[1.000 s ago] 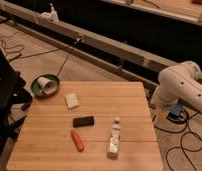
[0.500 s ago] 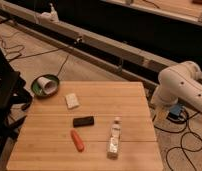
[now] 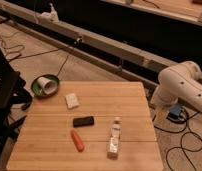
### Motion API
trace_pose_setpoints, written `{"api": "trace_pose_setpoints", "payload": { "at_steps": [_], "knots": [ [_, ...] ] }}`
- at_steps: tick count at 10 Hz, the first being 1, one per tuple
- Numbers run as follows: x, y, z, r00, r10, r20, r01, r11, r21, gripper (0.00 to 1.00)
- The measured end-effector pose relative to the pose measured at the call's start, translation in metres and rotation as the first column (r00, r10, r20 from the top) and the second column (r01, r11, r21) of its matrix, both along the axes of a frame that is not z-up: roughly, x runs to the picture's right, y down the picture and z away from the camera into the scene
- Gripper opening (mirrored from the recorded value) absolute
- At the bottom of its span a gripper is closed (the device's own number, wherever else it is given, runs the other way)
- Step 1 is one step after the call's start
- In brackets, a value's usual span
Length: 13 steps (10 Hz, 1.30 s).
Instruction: Drag the pepper across the table
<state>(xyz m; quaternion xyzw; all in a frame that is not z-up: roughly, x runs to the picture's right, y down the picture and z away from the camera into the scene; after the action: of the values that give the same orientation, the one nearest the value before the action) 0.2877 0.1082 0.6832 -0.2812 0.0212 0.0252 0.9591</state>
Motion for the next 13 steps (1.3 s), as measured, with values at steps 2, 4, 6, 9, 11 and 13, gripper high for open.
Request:
{"api": "trace_pose_setpoints", "payload": {
  "at_steps": [2, 4, 6, 9, 11, 13],
  "knots": [
    [0.000, 0.000, 0.000, 1.000, 0.000, 0.000, 0.000, 1.0000, 0.000, 0.65],
    [0.000, 0.000, 0.000, 1.000, 0.000, 0.000, 0.000, 1.0000, 0.000, 0.65],
    [0.000, 0.000, 0.000, 1.000, 0.000, 0.000, 0.000, 1.0000, 0.000, 0.65],
    [0.000, 0.000, 0.000, 1.000, 0.000, 0.000, 0.000, 1.0000, 0.000, 0.65],
    [-0.006, -0.003, -0.002, 1.000, -0.026, 0.013, 0.026, 0.9997, 0.005, 0.65],
    [-0.049, -0.007, -0.006, 0.989, -0.109, 0.099, 0.108, 0.9941, 0.017, 0.65]
  ]
}}
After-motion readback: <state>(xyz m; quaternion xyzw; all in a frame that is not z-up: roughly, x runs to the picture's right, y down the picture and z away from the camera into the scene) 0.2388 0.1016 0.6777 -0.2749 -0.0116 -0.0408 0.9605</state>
